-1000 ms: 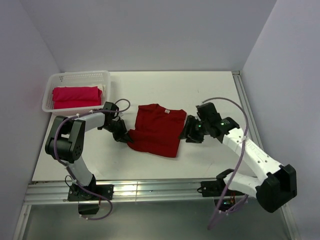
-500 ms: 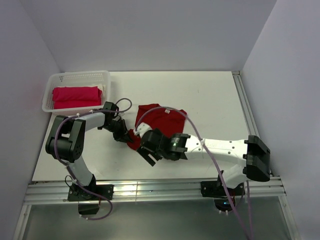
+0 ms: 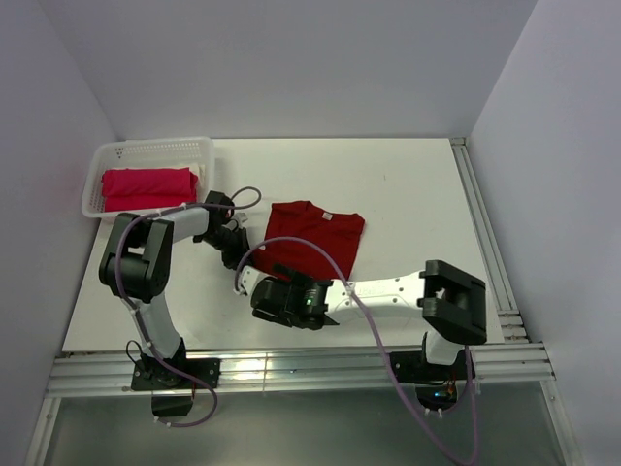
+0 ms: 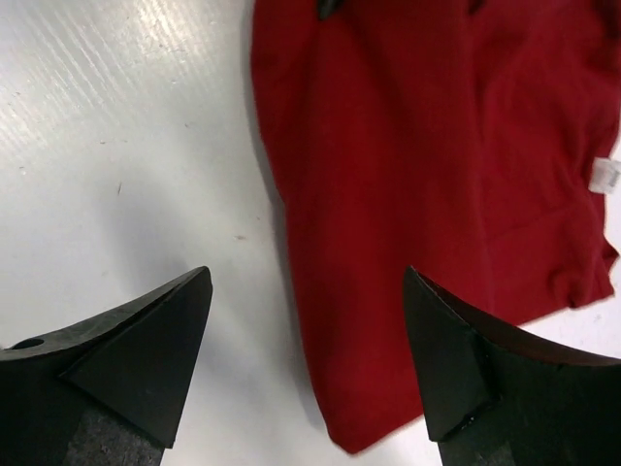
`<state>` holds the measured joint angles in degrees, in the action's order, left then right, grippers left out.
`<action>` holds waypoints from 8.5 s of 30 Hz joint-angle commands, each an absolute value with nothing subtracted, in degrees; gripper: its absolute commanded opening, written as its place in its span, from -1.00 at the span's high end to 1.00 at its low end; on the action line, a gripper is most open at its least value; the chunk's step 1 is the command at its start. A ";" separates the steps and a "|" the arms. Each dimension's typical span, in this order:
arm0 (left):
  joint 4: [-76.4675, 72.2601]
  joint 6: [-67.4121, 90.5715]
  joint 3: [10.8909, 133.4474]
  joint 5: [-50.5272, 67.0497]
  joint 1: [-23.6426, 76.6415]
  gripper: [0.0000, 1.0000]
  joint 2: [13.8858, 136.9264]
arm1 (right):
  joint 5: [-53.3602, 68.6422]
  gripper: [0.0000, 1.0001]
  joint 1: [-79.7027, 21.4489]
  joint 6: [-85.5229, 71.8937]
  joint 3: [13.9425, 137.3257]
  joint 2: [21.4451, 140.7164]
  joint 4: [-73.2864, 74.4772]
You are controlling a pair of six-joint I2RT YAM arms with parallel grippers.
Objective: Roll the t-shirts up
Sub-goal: Roll the tshirt
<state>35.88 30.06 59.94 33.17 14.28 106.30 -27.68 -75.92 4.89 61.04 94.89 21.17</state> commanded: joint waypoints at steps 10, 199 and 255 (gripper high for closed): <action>40.17 24.17 65.13 30.67 14.24 0.99 110.13 | -32.87 -0.64 -75.76 11.34 60.20 103.36 10.46; -9.15 47.37 35.59 13.71 6.15 0.89 90.53 | 39.73 -0.12 -45.79 -52.92 63.37 114.88 -4.41; 0.88 45.53 32.44 18.72 8.88 -0.62 70.06 | 45.79 1.00 -50.63 -88.06 28.83 116.71 -74.52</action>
